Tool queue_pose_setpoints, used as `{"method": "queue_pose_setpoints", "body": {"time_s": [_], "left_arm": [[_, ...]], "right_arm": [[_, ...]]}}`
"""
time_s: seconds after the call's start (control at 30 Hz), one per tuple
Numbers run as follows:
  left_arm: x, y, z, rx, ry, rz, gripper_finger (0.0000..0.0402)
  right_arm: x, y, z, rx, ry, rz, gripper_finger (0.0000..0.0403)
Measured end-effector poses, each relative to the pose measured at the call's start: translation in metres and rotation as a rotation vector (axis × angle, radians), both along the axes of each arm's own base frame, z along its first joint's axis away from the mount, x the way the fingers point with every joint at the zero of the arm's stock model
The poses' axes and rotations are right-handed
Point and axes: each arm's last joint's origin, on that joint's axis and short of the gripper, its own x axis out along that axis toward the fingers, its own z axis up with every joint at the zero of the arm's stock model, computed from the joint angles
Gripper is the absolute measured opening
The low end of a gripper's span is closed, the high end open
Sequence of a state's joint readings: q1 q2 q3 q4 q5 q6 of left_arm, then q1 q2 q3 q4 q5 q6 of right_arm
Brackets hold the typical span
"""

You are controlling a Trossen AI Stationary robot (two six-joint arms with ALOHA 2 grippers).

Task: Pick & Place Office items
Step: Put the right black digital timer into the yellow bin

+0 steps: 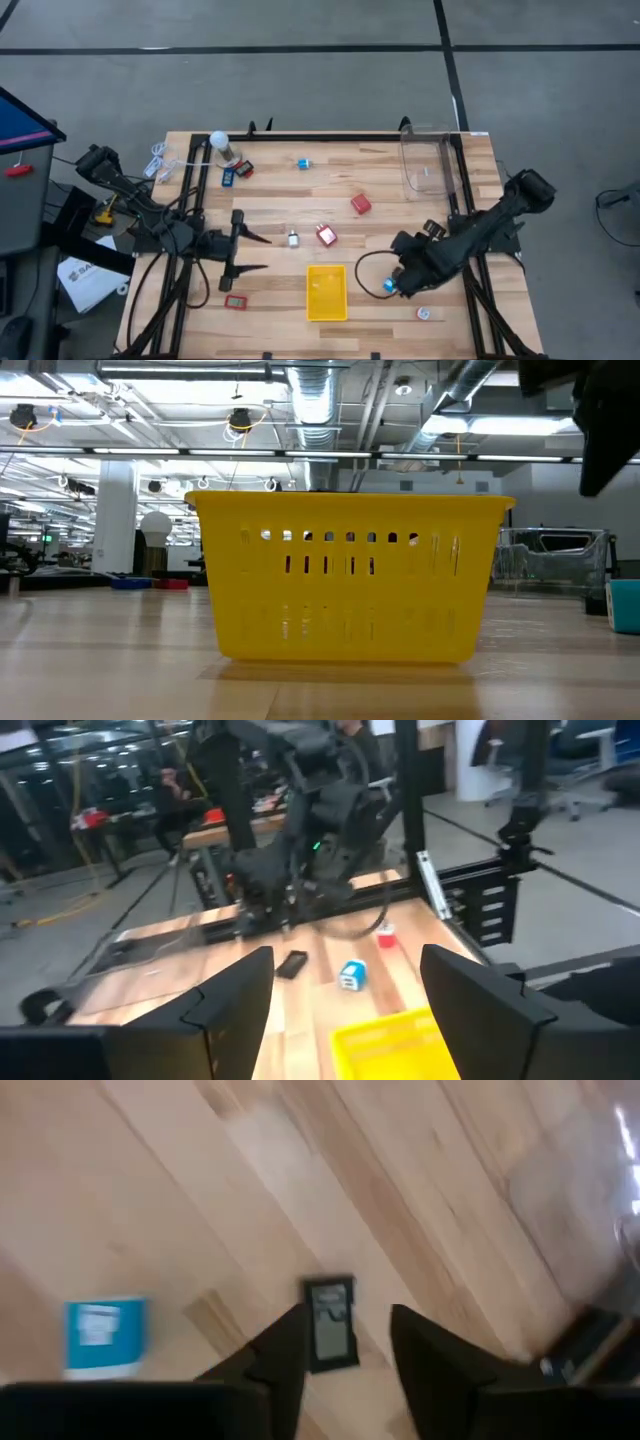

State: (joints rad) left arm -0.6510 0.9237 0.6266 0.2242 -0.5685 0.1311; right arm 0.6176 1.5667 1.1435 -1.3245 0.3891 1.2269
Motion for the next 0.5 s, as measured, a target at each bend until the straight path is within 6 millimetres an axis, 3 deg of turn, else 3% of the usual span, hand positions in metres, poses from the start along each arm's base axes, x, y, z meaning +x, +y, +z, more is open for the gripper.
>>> {"method": "queue_pose_setpoints", "body": {"time_s": [0.27, 0.37, 0.5], "left_arm": [[0.004, -0.012, 0.003, -0.026, -0.051, -0.271, 0.0268], [0.006, -0.015, 0.003, -0.019, -0.075, -0.307, 0.0271], [0.008, -0.016, 0.002, -0.015, -0.072, -0.307, 0.0271]], "right_arm": [[0.005, -0.011, -0.008, 0.015, 0.072, -0.037, 0.0296], [0.002, -0.019, -0.012, 0.044, 0.036, -0.086, 0.0325], [-0.008, -0.029, -0.036, 0.170, 0.031, -0.127, 0.0339]]}}
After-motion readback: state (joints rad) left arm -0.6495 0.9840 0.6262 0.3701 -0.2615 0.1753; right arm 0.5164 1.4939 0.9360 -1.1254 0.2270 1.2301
